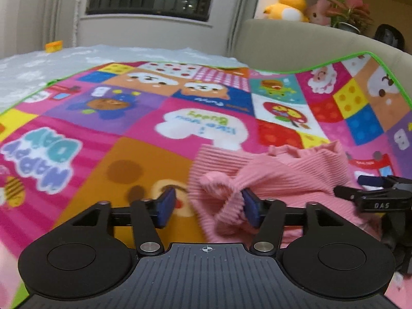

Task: Fold clothes

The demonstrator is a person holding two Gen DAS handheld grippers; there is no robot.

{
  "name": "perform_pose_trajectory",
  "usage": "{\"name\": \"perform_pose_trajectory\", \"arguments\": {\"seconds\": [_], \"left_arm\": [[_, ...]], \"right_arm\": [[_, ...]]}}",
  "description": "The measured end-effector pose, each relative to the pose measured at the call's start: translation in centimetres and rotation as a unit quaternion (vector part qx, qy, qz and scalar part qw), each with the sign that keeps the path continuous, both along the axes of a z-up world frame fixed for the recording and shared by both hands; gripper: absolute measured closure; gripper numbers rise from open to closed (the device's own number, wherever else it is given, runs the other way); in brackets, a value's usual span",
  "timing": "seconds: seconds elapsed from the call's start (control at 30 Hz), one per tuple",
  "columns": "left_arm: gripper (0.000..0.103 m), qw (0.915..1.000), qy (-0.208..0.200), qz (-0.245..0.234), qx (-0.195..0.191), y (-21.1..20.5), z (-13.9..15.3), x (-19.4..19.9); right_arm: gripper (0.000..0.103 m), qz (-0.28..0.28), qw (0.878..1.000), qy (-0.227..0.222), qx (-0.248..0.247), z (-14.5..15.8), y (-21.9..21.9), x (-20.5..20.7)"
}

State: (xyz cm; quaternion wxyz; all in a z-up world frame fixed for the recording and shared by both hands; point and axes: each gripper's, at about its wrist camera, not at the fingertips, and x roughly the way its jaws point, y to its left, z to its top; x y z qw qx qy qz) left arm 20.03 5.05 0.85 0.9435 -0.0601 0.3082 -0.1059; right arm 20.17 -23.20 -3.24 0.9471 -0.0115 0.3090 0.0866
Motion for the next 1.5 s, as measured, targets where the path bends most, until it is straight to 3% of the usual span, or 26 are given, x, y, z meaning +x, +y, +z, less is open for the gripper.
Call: {"name": "perform_pose_trajectory", "arguments": {"seconds": [0.03, 0.2, 0.3, 0.37, 0.5, 0.67, 0.77, 0.9, 1.03, 1.07, 1.2, 1.23, 1.3, 1.33, 1.37, 1.47, 1.5], "left_arm": [[0.033, 1.0, -0.002, 0.001, 0.004, 0.3, 0.2, -0.3], [0.035, 0.9989, -0.038, -0.008, 0.025, -0.8, 2.4, -1.7], [0.033, 0.998, -0.06, -0.019, -0.001, -1.5, 4.3, -2.2], [0.027, 0.9973, -0.052, -0.035, -0.038, -1.6, 4.7, -2.0], [0.028, 0.9932, -0.008, -0.065, -0.097, -2.1, 3.3, -0.9], [0.033, 0.9943, 0.047, -0.046, -0.084, -1.3, -0.4, 0.3], [0.034, 0.9936, 0.054, -0.044, -0.089, -0.5, -1.0, 0.5], [0.031, 0.9963, 0.05, -0.025, -0.065, 0.1, -1.4, 0.6], [0.03, 0.9952, 0.054, -0.008, -0.081, 2.2, -0.8, 0.1], [0.027, 0.9941, 0.054, -0.015, -0.092, 2.5, -0.5, -0.2], [0.014, 0.9851, 0.069, -0.041, -0.152, 3.1, 0.1, -0.4], [0.014, 0.9833, 0.076, -0.043, -0.159, 2.8, -0.1, 0.0], [0.016, 0.9836, 0.087, -0.045, -0.151, 2.0, -0.9, 1.2], [0.024, 0.9843, 0.09, -0.047, -0.145, 1.6, -1.2, 1.8], [0.038, 0.9849, 0.093, -0.049, -0.138, 1.3, -1.6, 2.3], [0.064, 0.9851, 0.1, -0.048, -0.131, 1.2, -2.0, 4.1], [0.066, 0.9852, 0.102, -0.046, -0.13, 1.5, -2.0, 4.8]], "right_arm": [[0.0, 0.001, 1.0, 0.0, -0.001, 0.0, 0.0, 0.0], [0.0, 0.0, 1.0, 0.0, -0.004, 0.0, 0.1, 0.0], [0.0, -0.001, 1.0, 0.001, -0.005, -0.1, 0.2, 0.0], [0.0, -0.001, 1.0, 0.0, -0.006, -0.1, 0.2, 0.0], [0.0, -0.001, 1.0, 0.003, -0.002, 0.2, 0.0, 0.1], [0.0, 0.01, 0.999, -0.042, -0.012, 3.3, -0.1, -0.7], [0.0, 0.026, 0.997, -0.064, -0.043, 4.8, 1.0, 0.4], [0.0, 0.021, 0.997, -0.037, -0.064, 3.9, 1.3, 2.9], [0.0, 0.007, 0.997, -0.011, -0.076, 2.5, 0.9, 4.7], [0.0, 0.007, 0.998, -0.008, -0.067, 2.5, 0.6, 4.7], [0.0, 0.039, 0.998, 0.019, 0.043, 3.7, -1.7, 3.1], [0.004, 0.045, 0.996, 0.037, 0.062, 3.4, -1.9, 3.1], [0.023, 0.056, 0.992, 0.067, 0.088, 2.5, -1.8, 3.1], [0.046, 0.066, 0.991, 0.077, 0.092, 2.1, -1.5, 3.2], [0.056, 0.072, 0.989, 0.083, 0.094, 1.7, -1.1, 3.1], [0.064, 0.078, 0.99, 0.076, 0.085, 1.6, 0.0, 3.4], [0.065, 0.077, 0.991, 0.074, 0.084, 1.6, 0.2, 3.8]]}}
